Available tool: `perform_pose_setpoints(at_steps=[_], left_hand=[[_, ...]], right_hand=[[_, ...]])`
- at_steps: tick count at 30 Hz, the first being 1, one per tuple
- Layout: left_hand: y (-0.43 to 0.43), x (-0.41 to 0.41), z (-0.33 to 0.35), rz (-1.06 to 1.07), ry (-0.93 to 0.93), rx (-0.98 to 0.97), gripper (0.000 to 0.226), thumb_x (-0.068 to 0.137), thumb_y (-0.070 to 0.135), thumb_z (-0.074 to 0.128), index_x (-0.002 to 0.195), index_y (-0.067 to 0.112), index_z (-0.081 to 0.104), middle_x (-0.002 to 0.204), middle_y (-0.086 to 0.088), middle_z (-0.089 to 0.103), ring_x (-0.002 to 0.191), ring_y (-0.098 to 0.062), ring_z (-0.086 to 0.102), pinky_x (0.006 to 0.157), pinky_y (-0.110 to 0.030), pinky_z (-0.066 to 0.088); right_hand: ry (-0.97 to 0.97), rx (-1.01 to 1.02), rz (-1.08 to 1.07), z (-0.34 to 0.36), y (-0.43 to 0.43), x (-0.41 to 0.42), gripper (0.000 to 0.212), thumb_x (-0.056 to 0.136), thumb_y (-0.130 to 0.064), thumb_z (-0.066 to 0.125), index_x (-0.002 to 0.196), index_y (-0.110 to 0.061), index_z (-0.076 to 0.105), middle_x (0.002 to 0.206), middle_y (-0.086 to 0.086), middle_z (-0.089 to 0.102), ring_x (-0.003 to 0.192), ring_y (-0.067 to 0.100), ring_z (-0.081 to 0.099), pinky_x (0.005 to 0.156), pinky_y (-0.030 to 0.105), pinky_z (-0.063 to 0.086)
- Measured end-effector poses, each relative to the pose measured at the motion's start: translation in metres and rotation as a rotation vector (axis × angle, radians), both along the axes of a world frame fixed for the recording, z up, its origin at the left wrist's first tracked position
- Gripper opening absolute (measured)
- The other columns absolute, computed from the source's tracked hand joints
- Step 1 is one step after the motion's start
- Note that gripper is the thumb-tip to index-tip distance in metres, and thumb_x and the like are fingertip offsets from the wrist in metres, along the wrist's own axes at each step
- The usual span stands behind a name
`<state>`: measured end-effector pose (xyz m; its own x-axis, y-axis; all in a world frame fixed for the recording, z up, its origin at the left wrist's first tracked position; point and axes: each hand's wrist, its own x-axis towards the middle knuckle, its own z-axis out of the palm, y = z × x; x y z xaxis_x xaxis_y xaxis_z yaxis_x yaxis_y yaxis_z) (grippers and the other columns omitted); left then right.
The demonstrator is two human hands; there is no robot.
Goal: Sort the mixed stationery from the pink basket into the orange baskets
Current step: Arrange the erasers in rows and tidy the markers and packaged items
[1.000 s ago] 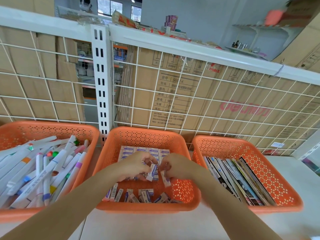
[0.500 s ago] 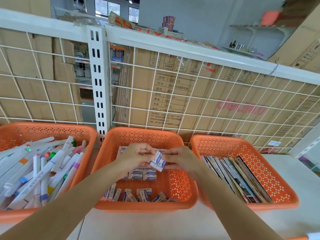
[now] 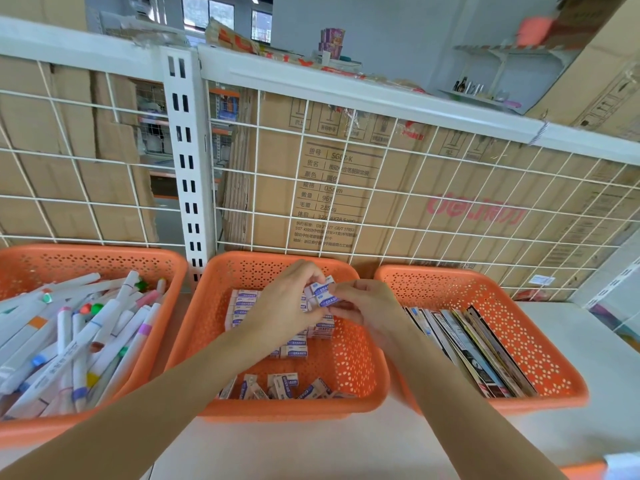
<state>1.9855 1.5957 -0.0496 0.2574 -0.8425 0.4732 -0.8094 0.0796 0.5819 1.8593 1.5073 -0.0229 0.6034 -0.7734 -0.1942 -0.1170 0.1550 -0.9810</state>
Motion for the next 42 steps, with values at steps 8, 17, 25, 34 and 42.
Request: perform_pose_setpoints(at_steps=[8,17,25,34,42], left_hand=[[-0.013,-0.009,-0.013,-0.279,-0.158,0.54,0.043,0.077,0.01,0.068,0.115,0.013,0.047,0.093,0.01,0.05,0.085,-0.011,0.054,0.065,-0.017,0.036],[-0.025,-0.016,-0.04,-0.261,-0.464,0.609,0.038,0.087,0.012,0.055,0.124,0.017,0.048,0.115,-0.008,0.062,0.105,-0.028,0.058,0.082,-0.035,0.046],[-0.031,-0.02,-0.041,-0.288,-0.578,0.556,0.04,0.088,0.006,0.051,0.125,0.02,0.055,0.129,0.0,0.052,0.115,-0.022,0.051,0.077,-0.026,0.039],[-0.037,-0.014,-0.04,-0.302,-0.583,0.581,0.038,0.091,0.007,0.047,0.126,0.019,0.054,0.127,-0.004,0.055,0.112,-0.026,0.055,0.088,-0.034,0.045],[-0.008,0.024,-0.012,-0.294,-0.103,0.706,0.028,0.087,0.035,0.062,0.113,0.024,0.06,0.095,0.01,0.058,0.089,-0.01,0.057,0.078,-0.024,0.046]], right_hand=[[0.427,-0.773,-0.139,-0.026,-0.01,-0.016,0.028,0.092,-0.035,0.055,0.112,-0.017,0.061,0.112,0.0,0.06,0.103,0.016,0.055,0.085,0.03,0.044],[0.349,-0.735,-0.118,-0.035,-0.004,-0.017,0.023,0.093,-0.027,0.055,0.112,-0.014,0.061,0.114,0.003,0.058,0.109,0.016,0.051,0.082,0.019,0.032],[0.313,-0.731,-0.127,-0.039,-0.004,-0.017,0.021,0.093,-0.027,0.055,0.109,-0.016,0.061,0.115,0.0,0.06,0.111,0.014,0.051,0.09,0.024,0.037],[0.316,-0.749,-0.13,-0.042,-0.004,-0.017,0.022,0.093,-0.028,0.055,0.11,-0.016,0.061,0.115,-0.001,0.059,0.111,0.014,0.05,0.088,0.021,0.036],[0.316,-0.849,0.216,-0.026,-0.003,-0.017,0.018,0.093,-0.015,0.055,0.107,-0.017,0.066,0.099,-0.002,0.069,0.092,0.012,0.062,0.082,0.024,0.049]])
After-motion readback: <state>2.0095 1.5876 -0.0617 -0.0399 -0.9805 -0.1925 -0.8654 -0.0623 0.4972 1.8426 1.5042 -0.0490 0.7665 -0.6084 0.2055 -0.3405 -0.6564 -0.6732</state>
